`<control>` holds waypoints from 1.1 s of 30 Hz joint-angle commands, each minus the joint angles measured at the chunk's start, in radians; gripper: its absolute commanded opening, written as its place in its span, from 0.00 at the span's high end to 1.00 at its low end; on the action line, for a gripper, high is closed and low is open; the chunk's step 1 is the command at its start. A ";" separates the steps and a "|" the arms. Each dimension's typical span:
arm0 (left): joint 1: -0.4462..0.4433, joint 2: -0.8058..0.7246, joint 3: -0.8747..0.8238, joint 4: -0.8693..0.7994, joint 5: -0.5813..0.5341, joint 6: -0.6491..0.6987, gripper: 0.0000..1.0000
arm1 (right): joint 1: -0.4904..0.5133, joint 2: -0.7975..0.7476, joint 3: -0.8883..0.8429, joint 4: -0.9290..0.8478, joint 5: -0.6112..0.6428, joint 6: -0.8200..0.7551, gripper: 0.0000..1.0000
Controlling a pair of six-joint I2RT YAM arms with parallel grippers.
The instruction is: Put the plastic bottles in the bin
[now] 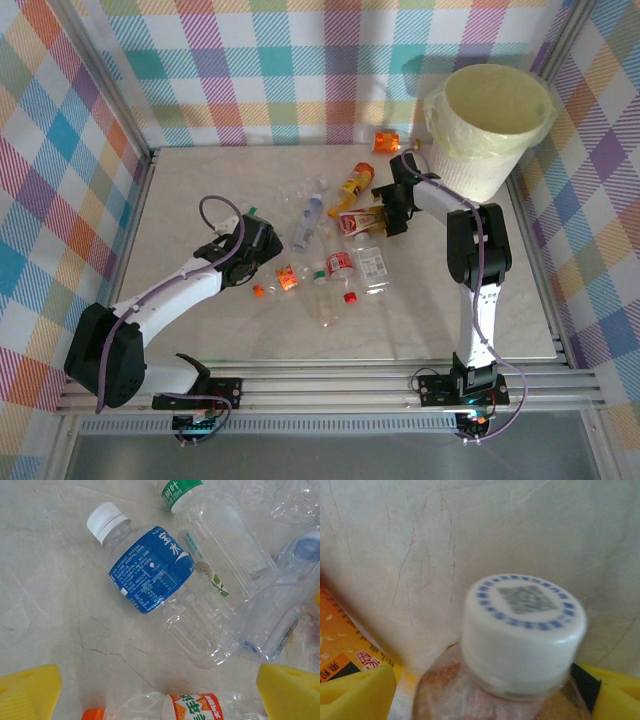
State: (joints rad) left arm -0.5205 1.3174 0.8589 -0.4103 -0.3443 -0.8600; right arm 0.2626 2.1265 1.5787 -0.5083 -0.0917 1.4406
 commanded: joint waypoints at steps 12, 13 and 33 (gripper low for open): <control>0.013 -0.003 -0.004 0.123 0.184 0.143 0.00 | -0.010 -0.298 -0.300 0.361 0.124 -0.146 0.42; 0.011 -0.005 -0.006 0.168 0.206 0.157 0.00 | -0.010 -0.326 -0.327 0.383 0.122 -0.176 0.43; -0.030 0.030 0.074 0.538 0.580 0.156 0.00 | -0.010 -0.822 -0.556 0.664 0.069 -0.738 0.53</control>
State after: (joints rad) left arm -0.5411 1.3285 0.9047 0.0437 0.1574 -0.7059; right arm 0.2565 1.3499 1.0039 0.0910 -0.0231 0.8246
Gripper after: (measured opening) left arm 0.997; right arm 0.631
